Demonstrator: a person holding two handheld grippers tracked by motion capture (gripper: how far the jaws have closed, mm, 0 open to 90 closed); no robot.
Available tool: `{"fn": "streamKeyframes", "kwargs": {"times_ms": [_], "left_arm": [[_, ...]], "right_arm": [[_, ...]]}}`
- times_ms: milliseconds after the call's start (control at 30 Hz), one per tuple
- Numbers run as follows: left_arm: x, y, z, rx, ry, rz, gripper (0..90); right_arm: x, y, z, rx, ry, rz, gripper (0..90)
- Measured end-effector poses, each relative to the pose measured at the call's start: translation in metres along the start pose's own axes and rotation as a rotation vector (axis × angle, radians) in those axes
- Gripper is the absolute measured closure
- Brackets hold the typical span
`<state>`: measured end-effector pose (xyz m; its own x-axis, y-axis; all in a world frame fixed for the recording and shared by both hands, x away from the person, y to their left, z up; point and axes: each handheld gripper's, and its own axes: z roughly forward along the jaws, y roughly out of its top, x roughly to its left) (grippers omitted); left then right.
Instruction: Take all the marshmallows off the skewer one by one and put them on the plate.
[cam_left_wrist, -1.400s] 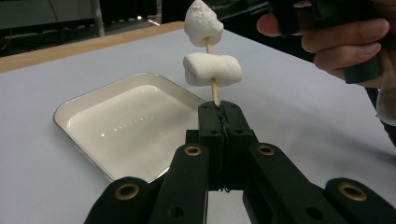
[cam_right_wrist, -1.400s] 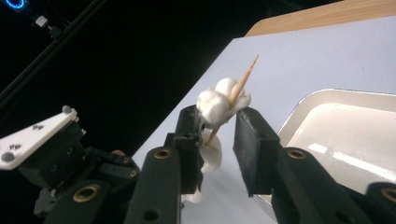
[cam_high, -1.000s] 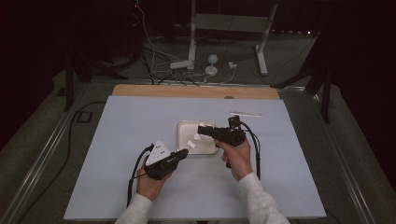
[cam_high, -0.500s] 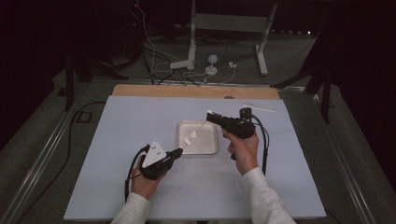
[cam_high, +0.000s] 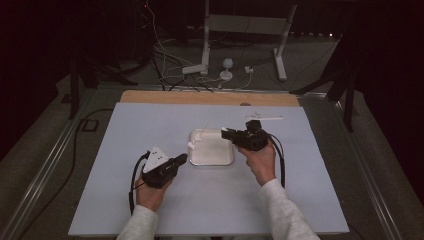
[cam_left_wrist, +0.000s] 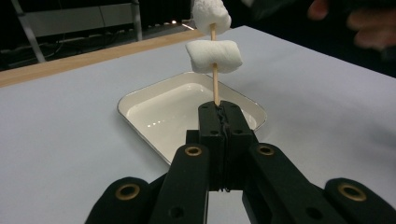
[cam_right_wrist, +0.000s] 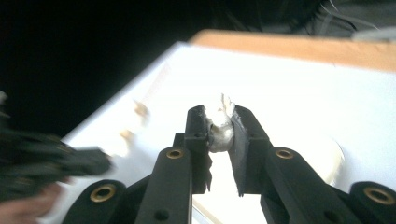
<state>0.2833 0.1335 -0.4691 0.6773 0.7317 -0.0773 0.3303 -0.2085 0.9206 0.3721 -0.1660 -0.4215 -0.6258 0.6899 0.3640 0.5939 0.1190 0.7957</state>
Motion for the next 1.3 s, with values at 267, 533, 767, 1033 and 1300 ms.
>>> {"fn": "streamKeyframes", "kwargs": {"times_ms": [267, 533, 767, 1033, 1300], "left_arm": [[0.003, 0.0, 0.001, 0.008, 0.007, -0.016, 90.0], [0.003, -0.001, 0.002, 0.017, 0.009, -0.021, 90.0], [0.004, -0.001, 0.003, 0.016, 0.008, -0.026, 90.0], [0.002, 0.0, 0.004, 0.015, 0.004, -0.027, 90.0], [0.001, 0.0, 0.004, 0.01, -0.001, -0.024, 90.0]], "right_arm": [[-0.012, -0.017, 0.035, 0.123, -0.073, -0.001, 76.4], [-0.019, -0.022, 0.046, 0.141, -0.115, 0.041, 39.1], [-0.013, -0.018, 0.035, 0.104, -0.049, 0.059, 29.3], [0.004, -0.011, 0.019, 0.048, 0.045, 0.05, 27.6], [0.019, -0.008, 0.017, 0.035, 0.11, 0.027, 29.2]]}}
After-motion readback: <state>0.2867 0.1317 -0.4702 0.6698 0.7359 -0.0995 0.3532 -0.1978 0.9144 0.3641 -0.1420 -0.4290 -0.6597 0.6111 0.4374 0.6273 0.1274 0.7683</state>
